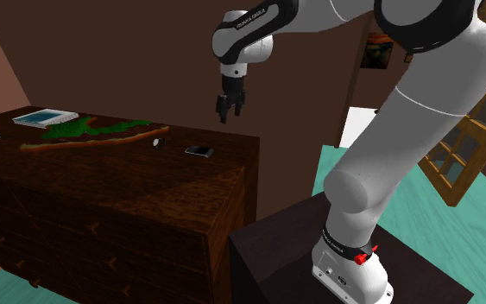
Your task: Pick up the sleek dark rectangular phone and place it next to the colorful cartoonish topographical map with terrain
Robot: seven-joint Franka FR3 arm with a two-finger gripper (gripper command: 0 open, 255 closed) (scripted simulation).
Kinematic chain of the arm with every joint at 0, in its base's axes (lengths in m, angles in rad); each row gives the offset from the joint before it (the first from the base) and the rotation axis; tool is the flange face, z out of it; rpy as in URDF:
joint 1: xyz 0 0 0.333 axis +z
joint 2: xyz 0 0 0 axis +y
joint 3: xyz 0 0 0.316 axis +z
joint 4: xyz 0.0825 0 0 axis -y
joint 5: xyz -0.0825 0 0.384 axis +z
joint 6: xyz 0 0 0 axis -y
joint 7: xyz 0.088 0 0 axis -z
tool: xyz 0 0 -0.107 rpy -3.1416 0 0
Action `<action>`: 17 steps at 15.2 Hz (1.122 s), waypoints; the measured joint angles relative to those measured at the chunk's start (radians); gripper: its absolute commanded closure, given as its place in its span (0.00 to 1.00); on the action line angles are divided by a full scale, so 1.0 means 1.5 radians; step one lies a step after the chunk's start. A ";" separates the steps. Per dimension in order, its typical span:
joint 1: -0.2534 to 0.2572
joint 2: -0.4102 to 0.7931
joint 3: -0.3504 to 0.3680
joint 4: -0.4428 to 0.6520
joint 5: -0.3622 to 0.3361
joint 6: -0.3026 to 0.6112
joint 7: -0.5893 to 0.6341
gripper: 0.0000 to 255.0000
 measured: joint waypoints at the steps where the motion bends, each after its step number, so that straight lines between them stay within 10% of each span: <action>1: 0.004 0.021 0.003 0.009 -0.005 0.010 -0.011 0.00; 17: 0.063 0.302 0.058 0.136 -0.100 0.147 -0.085 0.00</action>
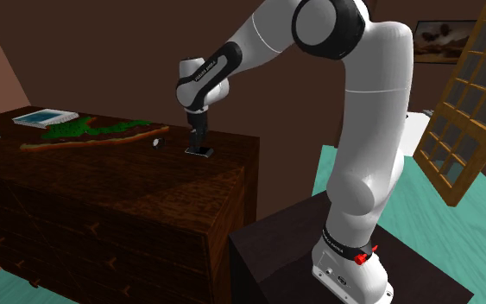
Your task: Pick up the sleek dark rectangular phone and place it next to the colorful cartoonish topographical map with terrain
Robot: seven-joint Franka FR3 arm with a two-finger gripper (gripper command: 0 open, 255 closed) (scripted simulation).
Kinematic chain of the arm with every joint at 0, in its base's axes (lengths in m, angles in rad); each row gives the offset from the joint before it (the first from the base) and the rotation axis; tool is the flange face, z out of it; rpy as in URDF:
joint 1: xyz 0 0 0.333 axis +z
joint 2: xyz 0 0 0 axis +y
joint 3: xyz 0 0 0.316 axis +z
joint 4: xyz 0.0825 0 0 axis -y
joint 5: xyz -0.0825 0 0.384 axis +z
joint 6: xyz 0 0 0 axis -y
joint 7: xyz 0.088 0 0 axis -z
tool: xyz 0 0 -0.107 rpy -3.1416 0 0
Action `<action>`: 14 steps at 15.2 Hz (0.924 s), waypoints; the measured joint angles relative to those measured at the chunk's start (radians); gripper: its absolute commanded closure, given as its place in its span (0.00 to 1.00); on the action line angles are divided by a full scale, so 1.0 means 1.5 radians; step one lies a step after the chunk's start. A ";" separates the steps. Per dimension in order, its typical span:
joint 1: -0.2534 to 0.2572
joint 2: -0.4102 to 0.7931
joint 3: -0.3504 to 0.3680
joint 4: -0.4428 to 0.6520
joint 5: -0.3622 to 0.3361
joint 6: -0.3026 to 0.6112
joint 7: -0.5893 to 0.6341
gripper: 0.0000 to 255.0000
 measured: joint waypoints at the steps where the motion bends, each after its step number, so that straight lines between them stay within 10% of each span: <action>1: 0.000 0.004 0.000 -0.004 -0.001 0.008 0.001 0.00; 10: 0.001 0.026 -0.002 -0.010 -0.007 0.036 0.004 0.00; 11: 0.001 0.026 -0.002 -0.010 -0.007 0.036 0.004 1.00; 14: 0.001 0.025 -0.002 -0.010 -0.007 0.035 0.004 1.00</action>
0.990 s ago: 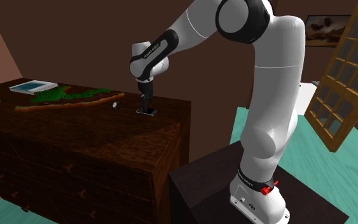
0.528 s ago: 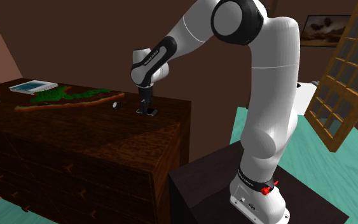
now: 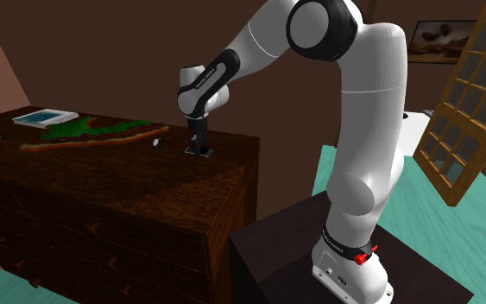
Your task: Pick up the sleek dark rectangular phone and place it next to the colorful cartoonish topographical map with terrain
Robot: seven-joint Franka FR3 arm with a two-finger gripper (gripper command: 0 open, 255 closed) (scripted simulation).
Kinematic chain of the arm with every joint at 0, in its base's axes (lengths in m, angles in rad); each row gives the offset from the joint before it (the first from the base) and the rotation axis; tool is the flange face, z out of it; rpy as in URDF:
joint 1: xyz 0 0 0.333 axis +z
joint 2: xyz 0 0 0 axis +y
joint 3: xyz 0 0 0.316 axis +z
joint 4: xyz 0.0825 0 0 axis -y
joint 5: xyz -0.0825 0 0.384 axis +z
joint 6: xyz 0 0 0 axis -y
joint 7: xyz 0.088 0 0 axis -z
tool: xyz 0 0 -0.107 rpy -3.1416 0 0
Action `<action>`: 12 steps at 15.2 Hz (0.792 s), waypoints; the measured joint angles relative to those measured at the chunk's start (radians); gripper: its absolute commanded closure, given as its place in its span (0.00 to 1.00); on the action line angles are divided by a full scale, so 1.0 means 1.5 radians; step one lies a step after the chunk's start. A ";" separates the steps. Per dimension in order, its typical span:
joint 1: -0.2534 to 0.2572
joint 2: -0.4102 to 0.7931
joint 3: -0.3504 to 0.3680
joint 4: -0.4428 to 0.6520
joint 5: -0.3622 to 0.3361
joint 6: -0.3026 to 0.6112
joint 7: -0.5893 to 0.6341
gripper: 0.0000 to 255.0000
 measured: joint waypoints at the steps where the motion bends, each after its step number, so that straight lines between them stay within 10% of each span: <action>1: 0.000 0.000 0.000 0.000 0.000 0.000 0.000 1.00; 12: -0.001 -0.018 0.001 0.012 0.005 -0.031 -0.004 1.00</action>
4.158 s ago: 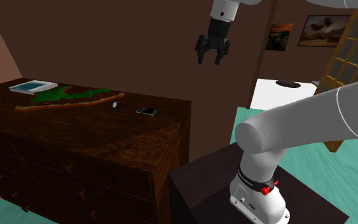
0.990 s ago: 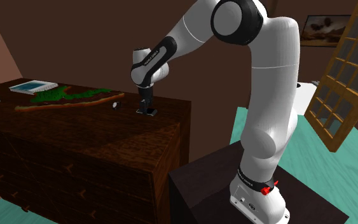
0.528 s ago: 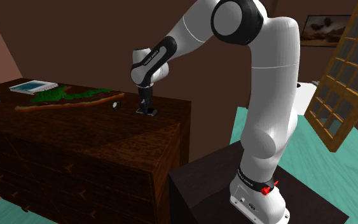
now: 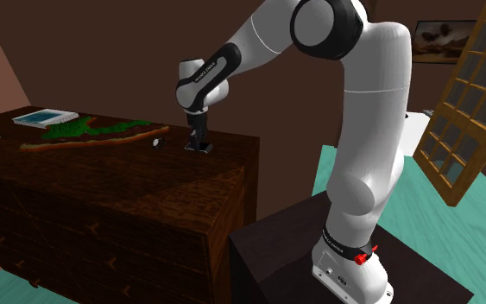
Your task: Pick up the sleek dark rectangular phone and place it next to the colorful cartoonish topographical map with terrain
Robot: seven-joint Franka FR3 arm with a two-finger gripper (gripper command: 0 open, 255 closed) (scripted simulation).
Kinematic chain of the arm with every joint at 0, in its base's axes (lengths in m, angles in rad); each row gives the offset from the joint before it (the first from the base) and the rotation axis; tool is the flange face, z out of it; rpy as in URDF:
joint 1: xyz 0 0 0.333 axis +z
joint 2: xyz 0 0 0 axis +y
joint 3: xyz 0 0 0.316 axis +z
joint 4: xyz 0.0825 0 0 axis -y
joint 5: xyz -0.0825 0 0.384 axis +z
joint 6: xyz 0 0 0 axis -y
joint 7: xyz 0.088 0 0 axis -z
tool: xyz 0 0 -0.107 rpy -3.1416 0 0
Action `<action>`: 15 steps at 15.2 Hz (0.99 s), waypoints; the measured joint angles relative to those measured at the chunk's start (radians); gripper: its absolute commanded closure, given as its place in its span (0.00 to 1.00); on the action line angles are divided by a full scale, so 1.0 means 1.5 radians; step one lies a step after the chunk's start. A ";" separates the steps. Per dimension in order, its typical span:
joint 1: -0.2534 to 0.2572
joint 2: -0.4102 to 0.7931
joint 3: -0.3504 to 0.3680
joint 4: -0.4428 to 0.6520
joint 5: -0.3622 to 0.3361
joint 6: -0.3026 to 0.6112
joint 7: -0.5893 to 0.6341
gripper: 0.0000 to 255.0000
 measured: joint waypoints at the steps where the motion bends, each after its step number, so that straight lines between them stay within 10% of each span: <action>1: 0.000 -0.005 0.000 0.003 0.001 -0.008 -0.002 1.00; 15: -0.002 -0.056 0.003 0.067 0.015 -0.123 -0.014 1.00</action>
